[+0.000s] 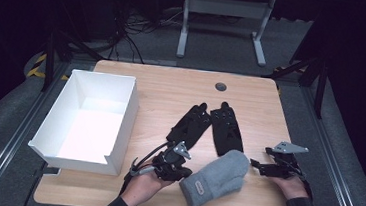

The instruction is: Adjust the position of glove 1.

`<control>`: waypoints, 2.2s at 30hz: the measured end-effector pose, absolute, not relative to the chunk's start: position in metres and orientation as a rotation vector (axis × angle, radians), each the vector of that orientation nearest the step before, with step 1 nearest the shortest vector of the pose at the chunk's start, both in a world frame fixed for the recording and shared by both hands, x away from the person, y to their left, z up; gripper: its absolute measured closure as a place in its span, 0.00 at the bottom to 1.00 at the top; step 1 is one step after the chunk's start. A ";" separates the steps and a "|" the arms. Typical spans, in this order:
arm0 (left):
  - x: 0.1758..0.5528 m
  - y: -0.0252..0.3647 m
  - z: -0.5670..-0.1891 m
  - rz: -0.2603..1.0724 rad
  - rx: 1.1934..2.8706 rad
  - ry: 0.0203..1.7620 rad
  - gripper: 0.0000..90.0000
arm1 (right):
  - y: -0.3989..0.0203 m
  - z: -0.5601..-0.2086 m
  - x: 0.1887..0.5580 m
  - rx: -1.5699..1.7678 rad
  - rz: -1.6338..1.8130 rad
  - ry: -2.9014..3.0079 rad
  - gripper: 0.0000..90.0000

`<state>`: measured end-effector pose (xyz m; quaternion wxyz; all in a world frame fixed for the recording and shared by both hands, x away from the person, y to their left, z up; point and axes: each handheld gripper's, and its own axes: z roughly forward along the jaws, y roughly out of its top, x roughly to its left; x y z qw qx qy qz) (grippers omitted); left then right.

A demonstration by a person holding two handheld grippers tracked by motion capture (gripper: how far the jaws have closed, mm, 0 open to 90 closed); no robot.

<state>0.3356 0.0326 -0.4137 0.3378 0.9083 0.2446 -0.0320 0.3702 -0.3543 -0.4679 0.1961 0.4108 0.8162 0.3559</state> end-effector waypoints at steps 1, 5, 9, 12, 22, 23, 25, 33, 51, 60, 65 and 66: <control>0.336 0.033 -0.414 -0.083 2.367 0.637 0.95 | -0.354 -0.468 0.370 1.151 0.997 2.286 0.21; 0.342 0.033 -0.412 -0.062 2.346 0.637 0.85 | -0.354 -0.468 0.370 1.151 0.997 2.286 0.21; 0.349 0.027 -0.402 -0.040 2.324 0.605 0.68 | -0.354 -0.468 0.370 1.151 0.997 2.286 0.21; 0.355 0.019 -0.396 -0.036 2.312 0.579 0.56 | -0.354 -0.468 0.370 1.151 0.997 2.286 0.21; 0.369 -0.020 -0.401 -0.095 2.313 0.489 0.25 | -0.354 -0.468 0.370 1.158 0.995 2.282 0.21; 0.369 -0.023 -0.402 -0.091 2.323 0.483 0.23 | -0.354 -0.468 0.369 1.157 0.994 2.282 0.21; 0.370 -0.029 -0.405 -0.099 2.340 0.467 0.20 | -0.354 -0.468 0.369 1.160 0.992 2.280 0.21; 0.371 -0.044 -0.414 -0.114 2.369 0.447 0.18 | -0.354 -0.468 0.368 1.159 0.989 2.281 0.20; 0.383 -0.052 -0.447 -0.240 2.412 0.466 0.21 | -0.354 -0.468 0.368 1.156 0.992 2.283 0.20; 0.386 -0.055 -0.449 -0.376 2.422 0.422 0.45 | -0.354 -0.468 0.366 1.155 0.991 2.284 0.19; 0.387 -0.055 -0.449 -0.411 2.421 0.398 0.57 | -0.354 -0.468 0.366 1.155 0.991 2.285 0.19; 0.388 -0.055 -0.449 -0.420 2.424 0.394 0.61 | -0.354 -0.468 0.366 1.154 0.991 2.285 0.19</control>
